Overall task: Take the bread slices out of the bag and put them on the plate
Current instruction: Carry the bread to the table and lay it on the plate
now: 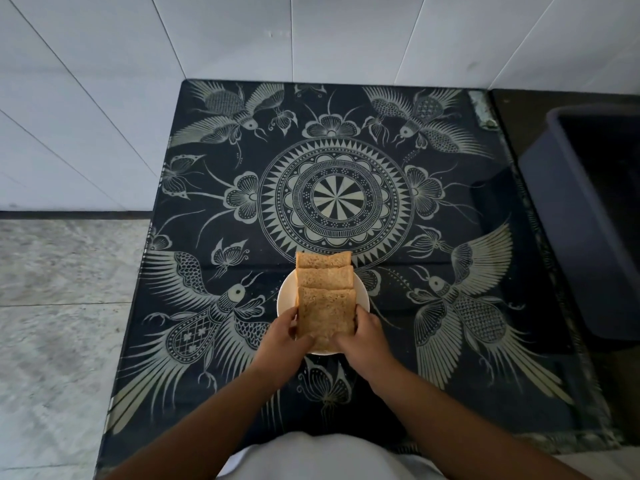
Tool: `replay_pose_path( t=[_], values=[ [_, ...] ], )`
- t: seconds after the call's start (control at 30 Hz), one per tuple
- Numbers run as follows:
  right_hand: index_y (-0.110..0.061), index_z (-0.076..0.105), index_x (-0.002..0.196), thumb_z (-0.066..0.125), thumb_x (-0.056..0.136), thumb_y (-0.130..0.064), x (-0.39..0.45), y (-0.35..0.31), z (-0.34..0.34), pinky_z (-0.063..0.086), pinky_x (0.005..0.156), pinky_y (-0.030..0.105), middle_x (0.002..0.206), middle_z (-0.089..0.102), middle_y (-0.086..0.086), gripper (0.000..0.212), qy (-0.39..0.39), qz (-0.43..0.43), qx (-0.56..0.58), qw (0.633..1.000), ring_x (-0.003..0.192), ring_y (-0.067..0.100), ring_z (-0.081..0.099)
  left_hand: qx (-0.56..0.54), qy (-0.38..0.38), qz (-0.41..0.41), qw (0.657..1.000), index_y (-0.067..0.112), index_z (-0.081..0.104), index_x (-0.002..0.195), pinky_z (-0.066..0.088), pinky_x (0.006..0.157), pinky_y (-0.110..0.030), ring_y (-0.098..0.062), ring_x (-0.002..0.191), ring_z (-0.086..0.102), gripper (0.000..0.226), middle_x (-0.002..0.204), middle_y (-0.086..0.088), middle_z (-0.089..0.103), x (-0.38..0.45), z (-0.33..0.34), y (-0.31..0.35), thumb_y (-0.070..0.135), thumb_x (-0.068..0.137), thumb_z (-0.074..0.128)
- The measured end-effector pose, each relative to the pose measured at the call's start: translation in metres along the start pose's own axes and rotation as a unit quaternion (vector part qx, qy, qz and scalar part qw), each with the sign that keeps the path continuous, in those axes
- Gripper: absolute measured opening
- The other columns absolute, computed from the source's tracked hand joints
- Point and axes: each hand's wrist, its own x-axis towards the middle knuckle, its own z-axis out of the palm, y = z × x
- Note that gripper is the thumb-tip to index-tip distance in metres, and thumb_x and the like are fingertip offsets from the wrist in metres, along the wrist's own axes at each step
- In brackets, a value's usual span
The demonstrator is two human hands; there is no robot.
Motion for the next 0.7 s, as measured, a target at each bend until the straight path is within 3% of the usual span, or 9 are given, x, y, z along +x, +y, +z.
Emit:
replay_pose_path(
  t=[0.17,0.33,0.47,0.57,0.7],
  values=[
    [-0.019,0.053,0.127,0.072,0.076,-0.025,0.001,-0.004,0.000,0.055,0.090,0.045,0.120,0.051,0.005,0.054,0.004,0.010,0.019,1.000,0.104,0.022,0.058,0.016,-0.007,-0.004,1.000,0.023,0.039,0.144,0.053,0.077,-0.025,-0.009,0.098,0.065,0.063,0.122,0.001,0.063,-0.002,0.001,0.002,0.024,0.087,0.065],
    [-0.021,0.056,0.125,0.072,0.077,-0.028,-0.005,0.001,0.001,0.055,0.089,0.043,0.119,0.052,0.004,0.051,-0.006,0.014,0.021,1.000,0.102,0.019,0.060,-0.012,-0.018,-0.014,1.000,0.021,0.046,0.139,0.055,0.092,-0.044,-0.014,0.103,0.066,0.056,0.117,0.002,0.066,-0.009,-0.003,0.002,0.017,0.087,0.066],
    [-0.022,0.057,0.121,0.071,0.076,-0.026,-0.007,0.002,0.001,0.054,0.090,0.044,0.118,0.050,0.005,0.047,-0.006,0.011,0.016,1.000,0.102,0.019,0.058,-0.023,-0.022,-0.016,0.999,0.022,0.051,0.135,0.054,0.095,-0.046,-0.016,0.105,0.066,0.051,0.117,0.000,0.067,-0.009,-0.004,-0.002,0.016,0.086,0.066],
    [-0.021,0.054,0.123,0.069,0.080,-0.025,-0.009,0.004,0.002,0.049,0.088,0.034,0.121,0.039,0.002,0.046,-0.002,0.007,-0.003,1.000,0.101,0.015,0.051,-0.010,-0.017,-0.007,1.000,0.039,0.057,0.119,0.055,0.092,-0.044,-0.012,0.101,0.067,0.045,0.112,0.003,0.071,-0.012,-0.001,-0.002,0.030,0.075,0.066],
    [-0.019,0.049,0.129,0.067,0.083,-0.024,-0.010,0.006,0.001,0.039,0.085,0.026,0.122,0.031,0.000,0.050,-0.011,0.010,-0.022,1.000,0.099,0.011,0.044,0.005,-0.019,-0.003,1.000,0.021,0.053,0.134,0.050,0.098,-0.050,-0.021,0.112,0.061,0.065,0.123,-0.008,0.063,-0.012,0.002,-0.008,0.033,0.071,0.064]
  ],
)
